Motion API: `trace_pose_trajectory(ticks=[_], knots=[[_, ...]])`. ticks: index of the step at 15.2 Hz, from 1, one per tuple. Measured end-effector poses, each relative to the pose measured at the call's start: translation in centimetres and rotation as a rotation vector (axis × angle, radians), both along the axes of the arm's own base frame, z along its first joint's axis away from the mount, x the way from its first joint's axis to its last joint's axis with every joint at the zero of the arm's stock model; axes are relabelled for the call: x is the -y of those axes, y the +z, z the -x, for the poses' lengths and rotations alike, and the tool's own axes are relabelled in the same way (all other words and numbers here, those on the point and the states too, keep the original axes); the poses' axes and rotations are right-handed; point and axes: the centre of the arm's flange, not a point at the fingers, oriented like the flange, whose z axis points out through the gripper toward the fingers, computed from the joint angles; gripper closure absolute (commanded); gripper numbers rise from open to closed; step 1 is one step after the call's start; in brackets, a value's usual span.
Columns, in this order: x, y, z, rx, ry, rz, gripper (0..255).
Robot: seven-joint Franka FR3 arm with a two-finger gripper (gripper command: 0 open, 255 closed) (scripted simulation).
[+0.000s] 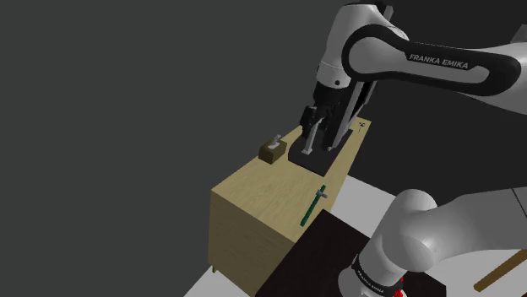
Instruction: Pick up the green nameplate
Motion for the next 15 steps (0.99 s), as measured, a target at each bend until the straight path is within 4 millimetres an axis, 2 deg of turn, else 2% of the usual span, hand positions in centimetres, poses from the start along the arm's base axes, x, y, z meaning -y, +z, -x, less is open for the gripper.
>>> trace_pose_trajectory(ticks=[2, 4, 11, 15], knots=[[0.3, -0.5, 0.0, -0.001, -0.004, 0.000, 0], [1.6, -2.1, 0.0, -0.006, -0.019, -0.002, 0], [5.9, -10.2, -0.3, -0.025, -0.081, -0.009, 0], [9.2, -14.4, -0.2, -0.033, -0.118, -0.012, 0]])
